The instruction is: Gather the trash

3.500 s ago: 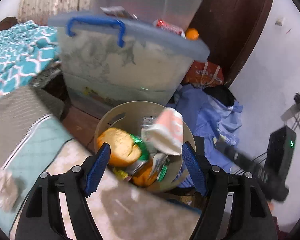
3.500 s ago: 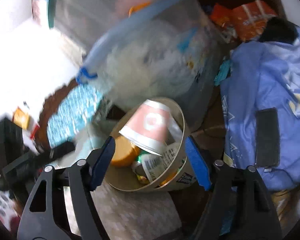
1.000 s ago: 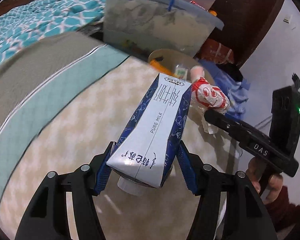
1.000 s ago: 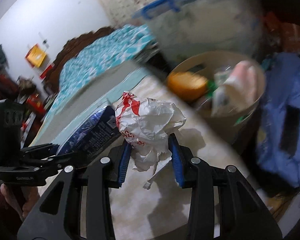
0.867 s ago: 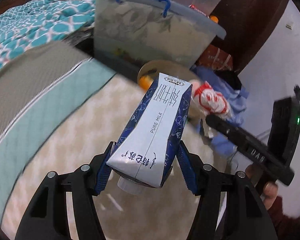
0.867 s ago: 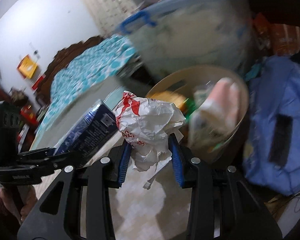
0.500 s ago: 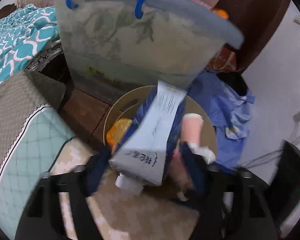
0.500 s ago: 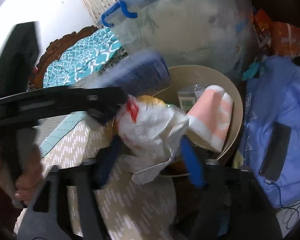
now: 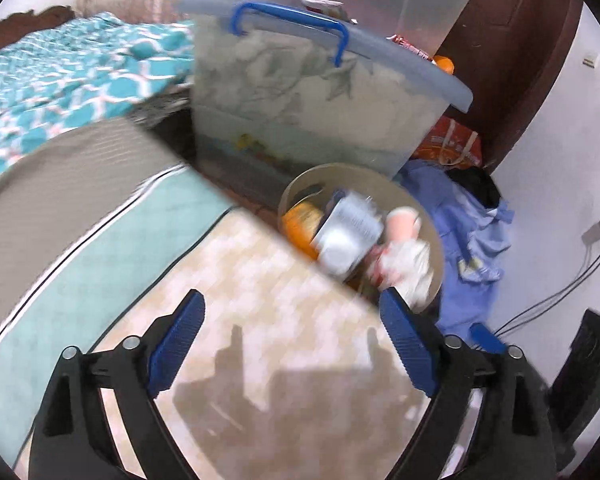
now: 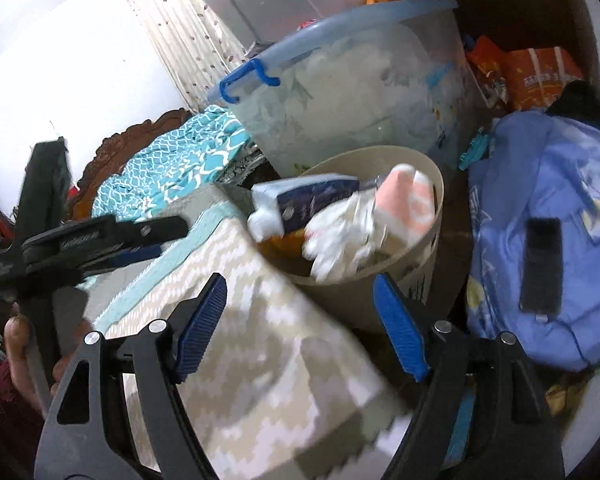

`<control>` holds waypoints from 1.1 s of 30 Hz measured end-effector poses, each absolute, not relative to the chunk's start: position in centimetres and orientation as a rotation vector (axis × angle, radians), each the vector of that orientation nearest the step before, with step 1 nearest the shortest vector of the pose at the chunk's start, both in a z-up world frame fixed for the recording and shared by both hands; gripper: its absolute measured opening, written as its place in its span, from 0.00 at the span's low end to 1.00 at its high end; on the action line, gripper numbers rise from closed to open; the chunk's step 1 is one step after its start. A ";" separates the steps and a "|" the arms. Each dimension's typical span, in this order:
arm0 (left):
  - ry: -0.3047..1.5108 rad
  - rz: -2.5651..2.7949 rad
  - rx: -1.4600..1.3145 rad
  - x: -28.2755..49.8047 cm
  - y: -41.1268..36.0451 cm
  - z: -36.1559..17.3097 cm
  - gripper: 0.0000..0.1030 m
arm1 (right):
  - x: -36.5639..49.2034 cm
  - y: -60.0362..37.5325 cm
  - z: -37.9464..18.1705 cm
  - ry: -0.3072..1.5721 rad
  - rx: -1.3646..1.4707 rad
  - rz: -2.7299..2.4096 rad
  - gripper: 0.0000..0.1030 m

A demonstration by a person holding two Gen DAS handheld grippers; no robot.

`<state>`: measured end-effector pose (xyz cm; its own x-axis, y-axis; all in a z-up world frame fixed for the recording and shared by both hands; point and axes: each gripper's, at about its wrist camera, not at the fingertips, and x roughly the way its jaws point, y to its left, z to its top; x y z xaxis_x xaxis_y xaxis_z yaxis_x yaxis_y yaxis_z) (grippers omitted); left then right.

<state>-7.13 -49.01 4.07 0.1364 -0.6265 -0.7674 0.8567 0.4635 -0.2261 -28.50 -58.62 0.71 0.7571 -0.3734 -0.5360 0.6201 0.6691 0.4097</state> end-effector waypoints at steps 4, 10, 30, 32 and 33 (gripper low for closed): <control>0.907 -1.021 0.321 -8.6 -43.9 3.5 0.85 | -27.9 -55.5 0.1 0.464 0.644 -0.575 0.75; 0.861 -0.948 0.341 -10.5 -37.4 3.1 0.91 | -27.5 -52.2 -0.4 0.507 0.694 -0.569 0.77; 0.732 -0.797 0.341 -9.8 -25.1 5.5 0.92 | -26.8 -42.1 1.5 0.582 0.682 -0.666 0.90; 0.698 -0.801 0.358 -9.7 -25.1 6.2 0.92 | -27.2 -41.5 1.8 0.579 0.683 -0.686 0.91; 0.673 -0.800 0.372 -9.8 -25.2 6.7 0.92 | -27.4 -41.2 1.9 0.576 0.685 -0.700 0.91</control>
